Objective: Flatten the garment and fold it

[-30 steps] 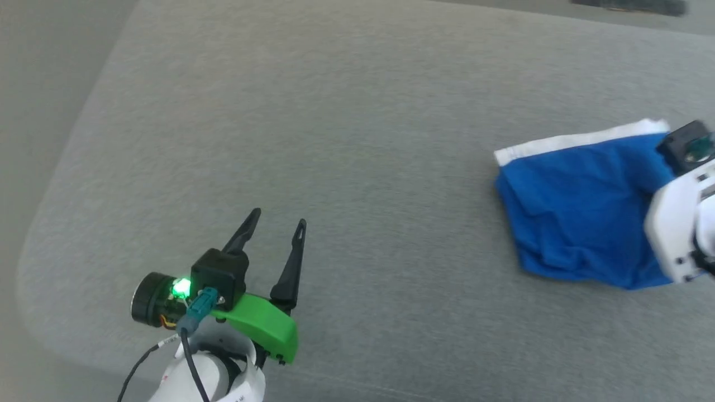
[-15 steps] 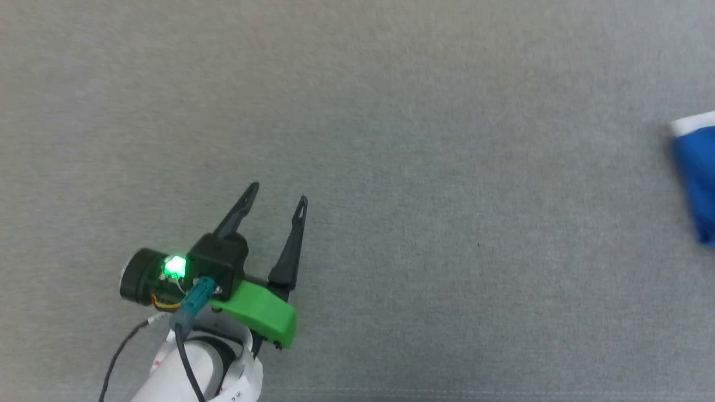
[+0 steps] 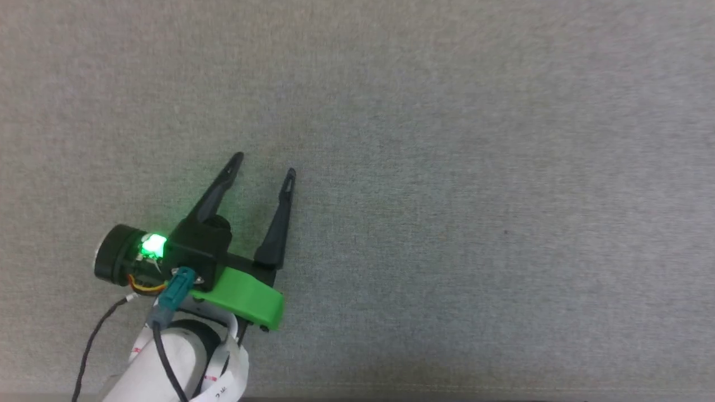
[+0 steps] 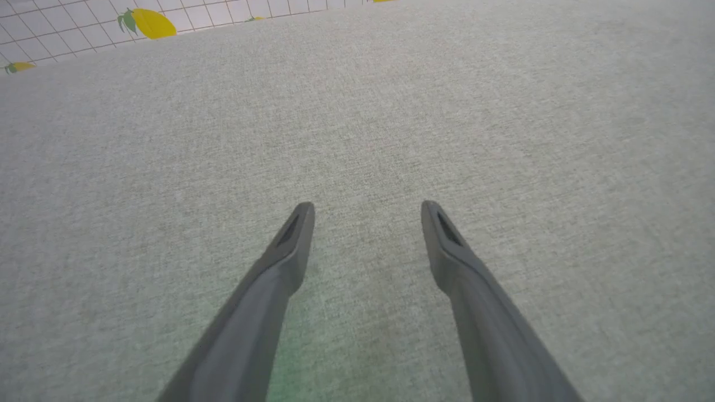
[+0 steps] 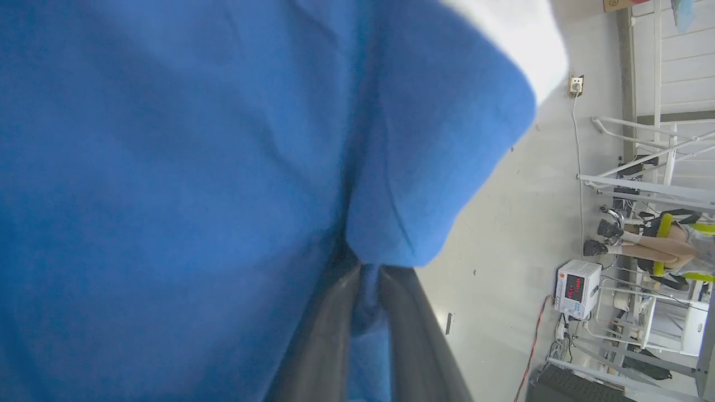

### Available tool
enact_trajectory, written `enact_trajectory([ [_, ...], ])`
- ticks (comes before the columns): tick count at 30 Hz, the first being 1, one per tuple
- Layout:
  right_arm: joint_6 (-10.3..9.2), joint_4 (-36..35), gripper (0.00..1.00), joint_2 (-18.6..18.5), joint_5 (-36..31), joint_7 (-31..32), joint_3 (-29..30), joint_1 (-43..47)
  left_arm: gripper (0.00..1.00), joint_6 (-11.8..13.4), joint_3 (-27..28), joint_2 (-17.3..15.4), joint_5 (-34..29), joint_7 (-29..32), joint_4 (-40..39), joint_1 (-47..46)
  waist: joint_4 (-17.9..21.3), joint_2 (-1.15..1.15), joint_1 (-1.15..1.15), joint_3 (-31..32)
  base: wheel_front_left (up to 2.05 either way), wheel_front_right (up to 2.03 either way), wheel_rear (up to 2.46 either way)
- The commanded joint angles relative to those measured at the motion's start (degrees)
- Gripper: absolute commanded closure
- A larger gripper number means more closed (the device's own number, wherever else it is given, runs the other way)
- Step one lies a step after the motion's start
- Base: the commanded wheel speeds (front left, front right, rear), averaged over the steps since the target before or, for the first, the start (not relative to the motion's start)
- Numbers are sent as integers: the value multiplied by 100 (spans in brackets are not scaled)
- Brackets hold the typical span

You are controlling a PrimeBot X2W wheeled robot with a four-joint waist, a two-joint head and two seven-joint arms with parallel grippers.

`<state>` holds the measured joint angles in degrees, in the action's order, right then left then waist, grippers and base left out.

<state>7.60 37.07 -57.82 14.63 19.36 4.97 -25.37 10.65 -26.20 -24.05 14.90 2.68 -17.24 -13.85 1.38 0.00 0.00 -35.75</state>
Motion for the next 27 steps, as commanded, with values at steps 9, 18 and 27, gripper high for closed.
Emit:
enact_trajectory([
  [9,-11,637,0,30,-693,-618,330,-531,0,46,20,-52,-93,-103,17,-94,-179,0,0,-320,0,0,0],
  [18,-11,701,0,236,-1135,-792,95,-895,0,35,-20,111,123,-249,417,-37,-105,0,0,590,0,0,0],
  [27,-11,-160,0,686,-567,-1117,-937,-1479,0,60,160,144,485,-383,846,179,-32,0,0,1943,0,0,0],
])
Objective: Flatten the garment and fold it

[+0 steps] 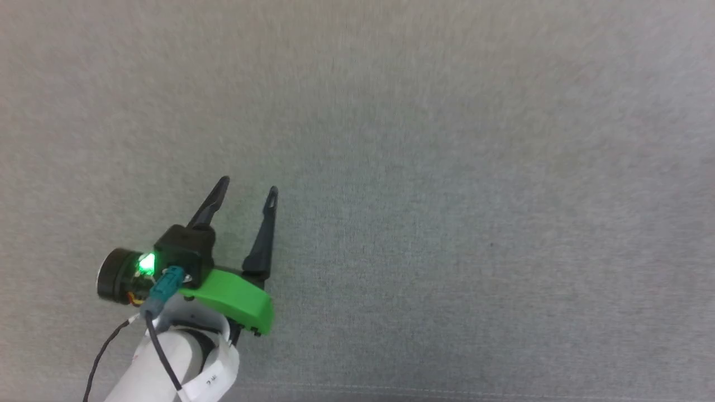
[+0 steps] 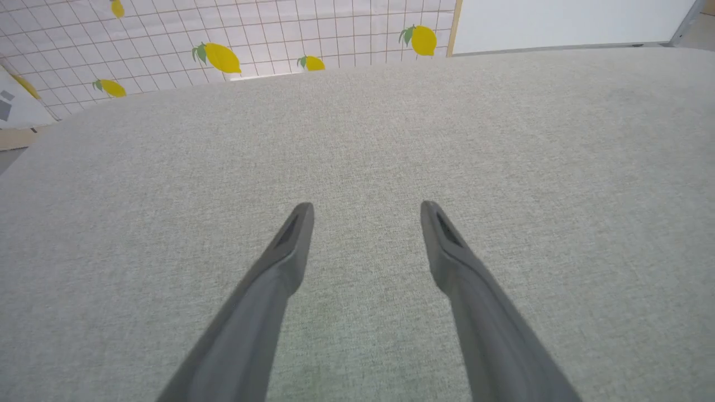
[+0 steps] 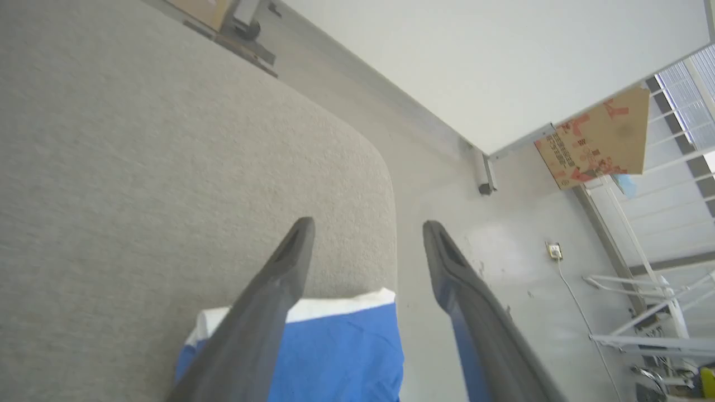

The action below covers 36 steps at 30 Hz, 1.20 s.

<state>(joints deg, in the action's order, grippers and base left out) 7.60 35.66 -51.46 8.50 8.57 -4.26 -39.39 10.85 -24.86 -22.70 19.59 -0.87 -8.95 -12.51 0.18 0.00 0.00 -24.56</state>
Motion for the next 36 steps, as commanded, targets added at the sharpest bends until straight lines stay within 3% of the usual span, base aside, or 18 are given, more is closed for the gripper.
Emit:
enact_trajectory([
  [1,-11,-122,0,137,168,-126,-115,-122,0,53,61,3,60,-37,52,85,82,0,0,978,0,0,0],
  [6,-11,-632,0,545,662,-644,-425,-138,0,167,253,-40,236,-51,153,278,23,0,0,1512,0,0,0],
  [15,-11,-1667,0,1545,1124,-1247,-220,619,0,313,453,-223,293,-40,228,483,-43,0,0,2009,0,0,0],
  [22,-11,-2731,0,2700,899,-1430,577,1922,0,374,446,-352,226,-34,187,646,-62,0,0,2138,0,0,0],
  [30,-11,-3805,0,4140,270,-1210,1301,3513,0,354,347,-394,174,-123,252,773,-89,0,0,2157,0,0,0],
  [36,-11,-4137,0,4579,-11,-1143,1310,4145,0,247,256,-372,281,-97,336,820,-82,0,0,2166,0,0,0],
])
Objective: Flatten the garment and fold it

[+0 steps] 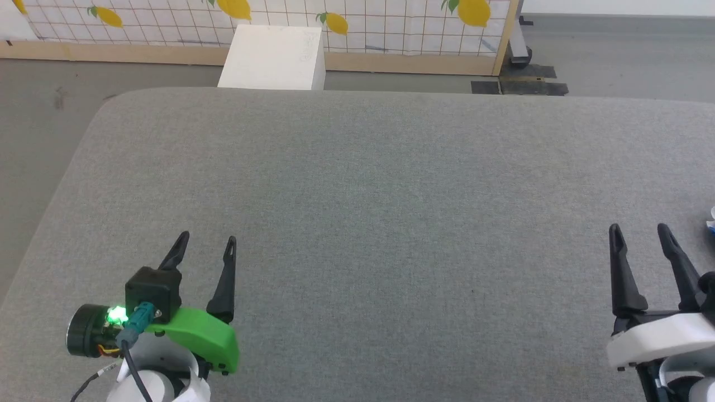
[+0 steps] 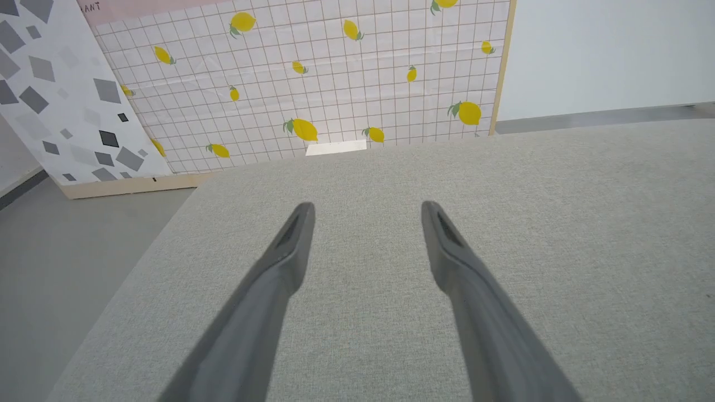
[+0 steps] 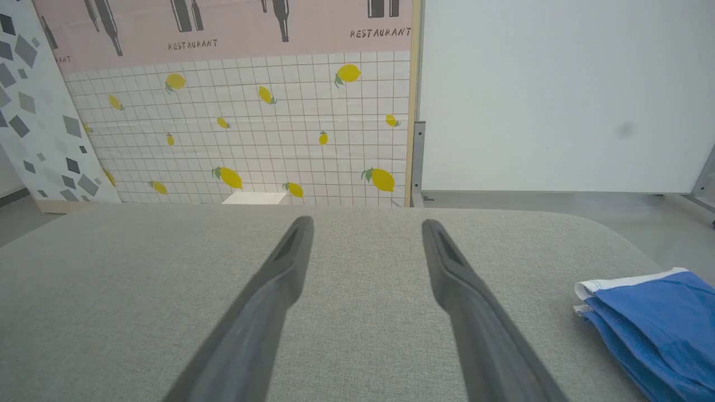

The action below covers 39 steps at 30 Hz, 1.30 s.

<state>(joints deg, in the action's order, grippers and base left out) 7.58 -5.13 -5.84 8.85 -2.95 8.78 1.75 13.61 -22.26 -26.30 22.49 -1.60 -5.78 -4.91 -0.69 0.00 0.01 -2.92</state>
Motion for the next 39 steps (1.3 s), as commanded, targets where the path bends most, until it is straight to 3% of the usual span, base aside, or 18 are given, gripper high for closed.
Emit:
enact_trajectory([
  [1,-9,-88,0,45,-60,14,6,61,0,-38,-8,-17,-1,-26,30,67,11,0,-1,5,0,0,0],
  [21,-9,-199,0,148,-147,171,-88,192,0,-23,-91,-59,36,22,75,55,-30,0,-1,7,0,0,0],
  [22,0,-166,100,125,-134,162,-81,97,100,-1,-94,-21,26,9,65,19,-31,0,-1,9,0,0,0],
  [39,-1,-86,100,144,-220,177,-170,66,100,-155,169,250,-233,26,122,72,-20,0,-1,42,0,0,0],
])
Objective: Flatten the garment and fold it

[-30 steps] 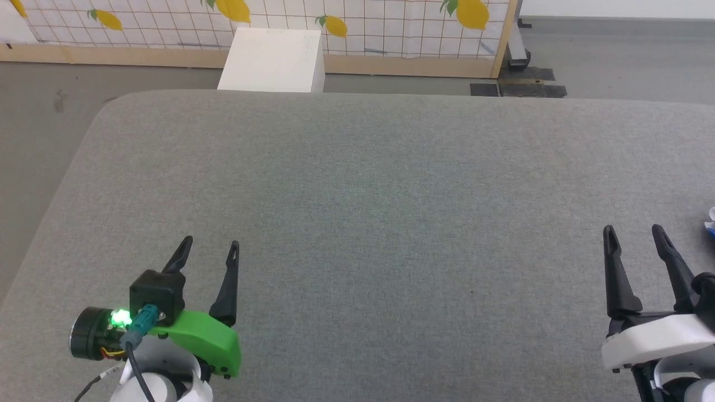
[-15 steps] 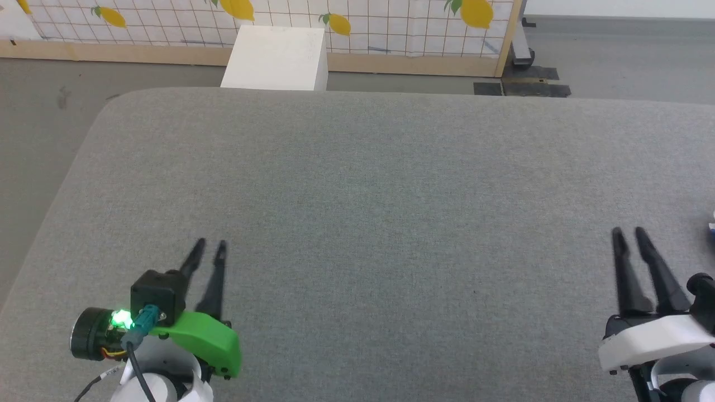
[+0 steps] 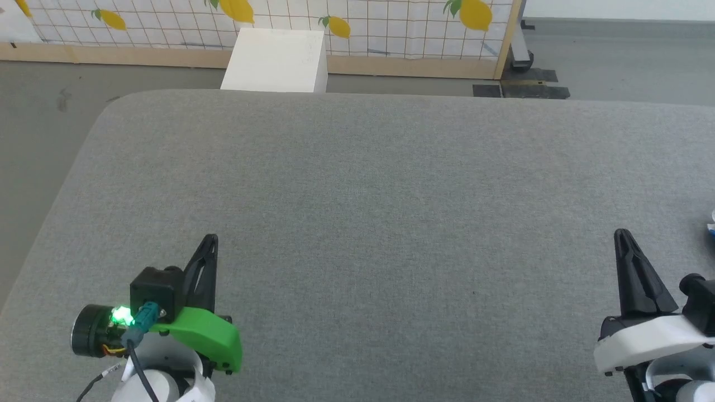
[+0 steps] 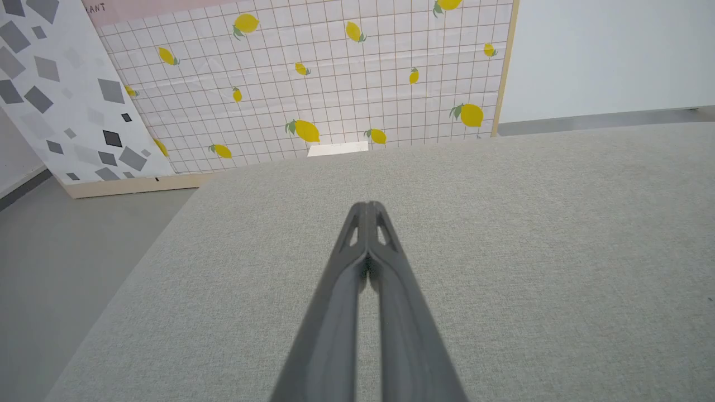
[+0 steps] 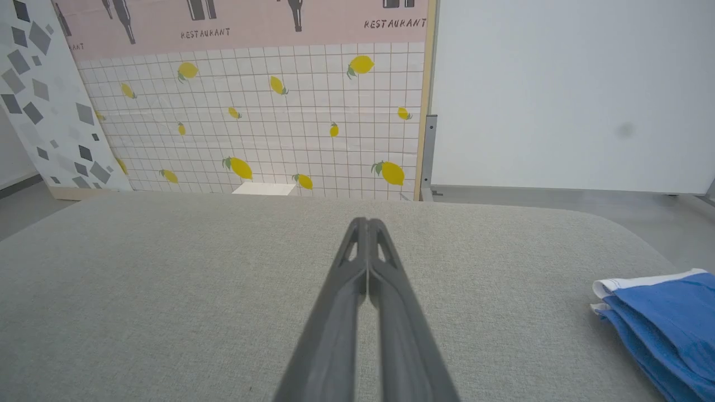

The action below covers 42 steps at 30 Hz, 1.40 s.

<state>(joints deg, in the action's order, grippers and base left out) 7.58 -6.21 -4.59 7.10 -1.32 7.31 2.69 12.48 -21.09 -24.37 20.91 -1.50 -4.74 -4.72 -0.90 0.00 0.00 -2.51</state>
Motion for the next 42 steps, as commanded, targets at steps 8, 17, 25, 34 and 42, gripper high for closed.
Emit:
enact_trajectory([
  [8,-2,66,100,29,-92,23,-73,-45,100,-128,198,207,-218,26,50,83,7,0,0,19,0,0,0],
  [17,-2,123,100,44,-156,34,-142,-69,100,-244,396,409,-413,39,94,124,16,0,0,43,0,0,0],
  [25,-3,167,100,55,-205,43,-193,-86,100,-332,547,561,-560,48,128,154,22,0,0,61,0,0,0],
  [34,-3,214,100,67,-257,52,-249,-105,100,-427,709,726,-719,59,164,187,29,0,0,81,0,0,0],
  [42,-4,257,100,78,-305,60,-300,-122,100,-513,855,875,-862,68,196,217,35,0,0,99,0,0,0],
])
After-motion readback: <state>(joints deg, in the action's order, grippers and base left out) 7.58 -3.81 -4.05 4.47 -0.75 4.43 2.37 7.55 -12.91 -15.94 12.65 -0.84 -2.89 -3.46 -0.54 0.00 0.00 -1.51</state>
